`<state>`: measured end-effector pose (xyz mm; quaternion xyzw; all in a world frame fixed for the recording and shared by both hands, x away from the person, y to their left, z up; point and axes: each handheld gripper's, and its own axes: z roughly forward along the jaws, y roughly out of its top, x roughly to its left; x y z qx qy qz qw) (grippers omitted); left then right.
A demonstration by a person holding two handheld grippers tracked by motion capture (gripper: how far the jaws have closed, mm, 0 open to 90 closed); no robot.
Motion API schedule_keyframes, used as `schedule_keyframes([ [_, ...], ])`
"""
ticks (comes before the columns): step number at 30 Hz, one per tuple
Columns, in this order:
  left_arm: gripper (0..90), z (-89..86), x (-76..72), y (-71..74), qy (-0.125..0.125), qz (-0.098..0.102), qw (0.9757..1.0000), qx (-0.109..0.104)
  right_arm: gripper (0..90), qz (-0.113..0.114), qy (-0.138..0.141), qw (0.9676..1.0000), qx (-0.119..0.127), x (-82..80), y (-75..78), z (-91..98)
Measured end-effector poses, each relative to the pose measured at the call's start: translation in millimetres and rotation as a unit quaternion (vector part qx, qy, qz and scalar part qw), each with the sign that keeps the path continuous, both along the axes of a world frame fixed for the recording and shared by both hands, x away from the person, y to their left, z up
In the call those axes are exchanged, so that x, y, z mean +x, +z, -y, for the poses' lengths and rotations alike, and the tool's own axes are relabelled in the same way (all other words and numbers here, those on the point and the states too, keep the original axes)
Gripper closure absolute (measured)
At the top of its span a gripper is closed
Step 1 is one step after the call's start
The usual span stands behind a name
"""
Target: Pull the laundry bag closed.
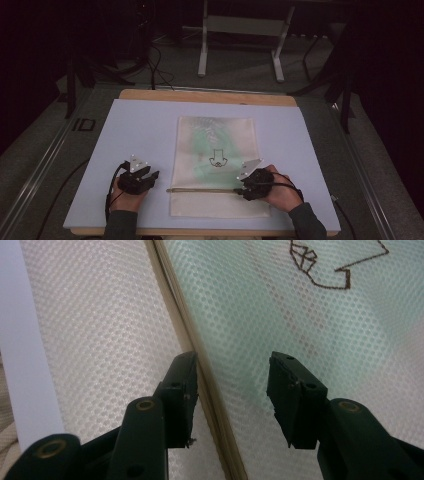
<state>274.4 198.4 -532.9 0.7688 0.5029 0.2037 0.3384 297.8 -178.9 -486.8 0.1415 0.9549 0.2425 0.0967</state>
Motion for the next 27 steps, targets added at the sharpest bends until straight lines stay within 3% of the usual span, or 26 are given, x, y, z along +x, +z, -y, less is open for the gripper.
schedule_keyframes([
  [27,58.0,-0.8,0.6,-0.4,0.006,-0.004,1.0000,-0.002,54.4,-0.006,0.045,0.9990,-0.002,0.1,-0.8,-36.1],
])
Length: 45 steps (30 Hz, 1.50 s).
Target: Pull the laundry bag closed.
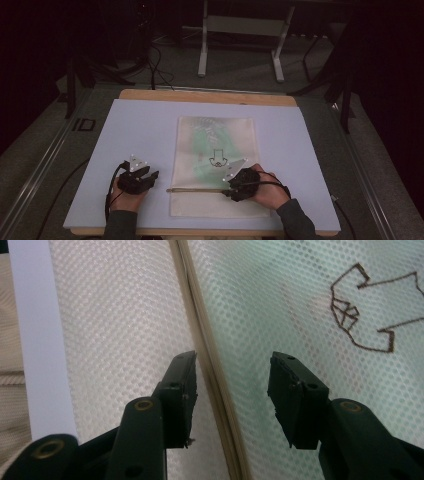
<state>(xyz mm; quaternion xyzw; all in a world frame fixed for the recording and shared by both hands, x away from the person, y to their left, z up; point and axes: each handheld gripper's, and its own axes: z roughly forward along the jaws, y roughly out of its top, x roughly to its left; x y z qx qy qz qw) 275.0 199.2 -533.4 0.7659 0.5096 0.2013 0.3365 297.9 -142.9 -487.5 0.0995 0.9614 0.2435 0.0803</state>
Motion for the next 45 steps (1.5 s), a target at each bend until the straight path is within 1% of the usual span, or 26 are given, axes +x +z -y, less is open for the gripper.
schedule_keyframes([
  [11,57.9,0.2,0.2,-0.1,-0.002,-0.001,1.0000,0.001,54.0,-0.005,0.018,0.9998,0.003,-0.4,-3.1,-16.2],
  [26,57.9,0.6,0.3,-0.3,-0.002,-0.004,1.0000,0.002,53.8,-0.009,0.033,0.9994,0.006,-1.5,-5.9,-33.9],
  [45,57.8,0.3,0.2,0.2,-0.002,-0.002,1.0000,0.002,54.4,-0.011,0.057,0.9983,0.007,-1.5,-3.7,-56.0],
])
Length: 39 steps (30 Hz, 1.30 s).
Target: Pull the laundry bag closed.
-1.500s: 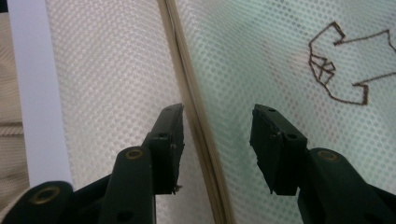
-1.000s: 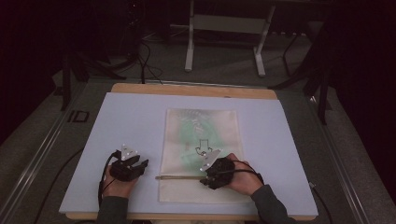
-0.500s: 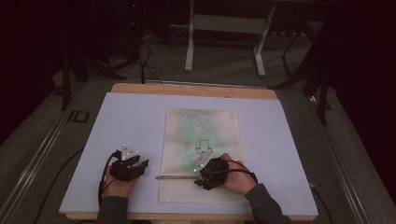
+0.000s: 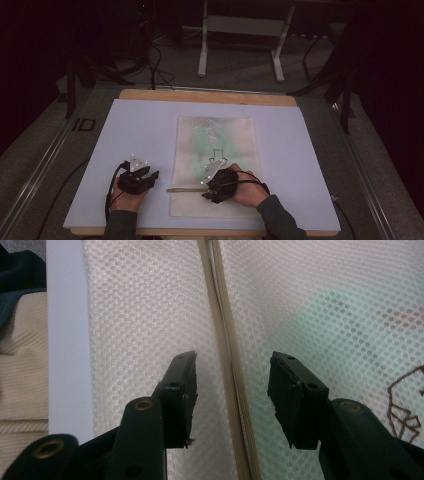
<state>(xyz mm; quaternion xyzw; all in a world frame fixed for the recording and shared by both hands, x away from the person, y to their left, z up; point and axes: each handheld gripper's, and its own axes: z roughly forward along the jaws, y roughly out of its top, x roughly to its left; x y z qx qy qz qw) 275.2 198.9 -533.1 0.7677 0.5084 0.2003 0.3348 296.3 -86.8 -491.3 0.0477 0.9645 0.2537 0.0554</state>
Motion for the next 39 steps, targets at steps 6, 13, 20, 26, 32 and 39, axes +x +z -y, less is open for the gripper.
schedule_keyframes([
  [6,57.8,0.2,0.0,0.1,-0.001,0.001,1.0000,0.000,55.0,0.000,0.006,1.0000,-0.004,0.7,1.5,-7.6],
  [13,57.8,0.0,-0.4,0.7,-0.002,0.004,1.0000,-0.002,55.5,0.000,0.015,0.9999,-0.003,1.7,3.0,-17.8],
  [20,57.8,0.2,-0.5,1.1,-0.005,0.005,1.0000,-0.002,60.1,0.006,0.016,0.9998,0.005,3.4,4.1,-26.4],
  [26,57.9,0.1,-0.6,1.3,-0.007,0.005,1.0000,-0.001,64.4,0.006,0.021,0.9998,0.003,4.0,4.1,-33.7],
  [32,57.9,0.0,-0.5,1.4,-0.008,0.006,0.9999,-0.001,66.4,0.005,0.025,0.9997,0.004,4.7,1.9,-43.0],
  [39,57.9,-0.3,-0.5,1.4,-0.007,0.006,1.0000,-0.001,69.9,0.009,0.032,0.9994,0.006,5.2,1.1,-54.3],
])
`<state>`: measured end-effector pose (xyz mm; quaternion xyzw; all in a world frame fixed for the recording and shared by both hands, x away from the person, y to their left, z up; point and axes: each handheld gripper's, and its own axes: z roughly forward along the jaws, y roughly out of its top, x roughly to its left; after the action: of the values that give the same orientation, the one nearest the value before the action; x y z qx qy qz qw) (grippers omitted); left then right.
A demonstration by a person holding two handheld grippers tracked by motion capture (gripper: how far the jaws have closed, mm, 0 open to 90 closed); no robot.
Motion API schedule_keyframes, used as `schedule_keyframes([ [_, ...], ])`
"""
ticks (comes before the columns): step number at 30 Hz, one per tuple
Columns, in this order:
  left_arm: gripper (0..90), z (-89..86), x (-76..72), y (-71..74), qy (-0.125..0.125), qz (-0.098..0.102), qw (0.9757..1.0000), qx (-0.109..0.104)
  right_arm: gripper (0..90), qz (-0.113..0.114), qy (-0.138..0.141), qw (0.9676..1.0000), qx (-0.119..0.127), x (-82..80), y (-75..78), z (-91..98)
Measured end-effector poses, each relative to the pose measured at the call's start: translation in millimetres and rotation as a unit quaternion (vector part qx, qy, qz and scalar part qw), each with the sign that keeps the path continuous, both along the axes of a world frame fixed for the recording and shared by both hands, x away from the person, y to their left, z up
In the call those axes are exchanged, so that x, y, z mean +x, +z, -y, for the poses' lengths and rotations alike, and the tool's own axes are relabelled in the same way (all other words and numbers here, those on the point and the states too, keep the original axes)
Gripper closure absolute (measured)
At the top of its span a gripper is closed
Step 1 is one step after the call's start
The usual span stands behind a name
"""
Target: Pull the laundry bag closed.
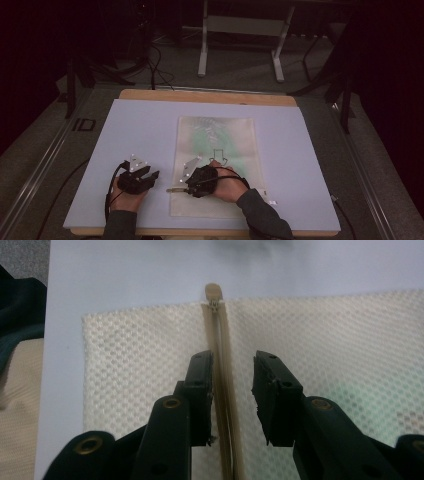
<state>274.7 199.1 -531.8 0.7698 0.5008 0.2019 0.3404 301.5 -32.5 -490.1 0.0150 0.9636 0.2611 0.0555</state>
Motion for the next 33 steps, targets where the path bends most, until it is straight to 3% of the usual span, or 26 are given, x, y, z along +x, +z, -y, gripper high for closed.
schedule_keyframes([
  [17,57.8,-1.3,-0.1,0.4,0.002,0.001,1.0000,-0.001,70.4,-0.014,0.014,0.9998,-0.004,0.9,-11.6,-28.3],
  [33,57.6,-1.6,0.2,0.4,0.002,0.000,1.0000,-0.001,71.4,-0.021,0.011,0.9997,0.004,0.6,-15.5,-49.8],
])
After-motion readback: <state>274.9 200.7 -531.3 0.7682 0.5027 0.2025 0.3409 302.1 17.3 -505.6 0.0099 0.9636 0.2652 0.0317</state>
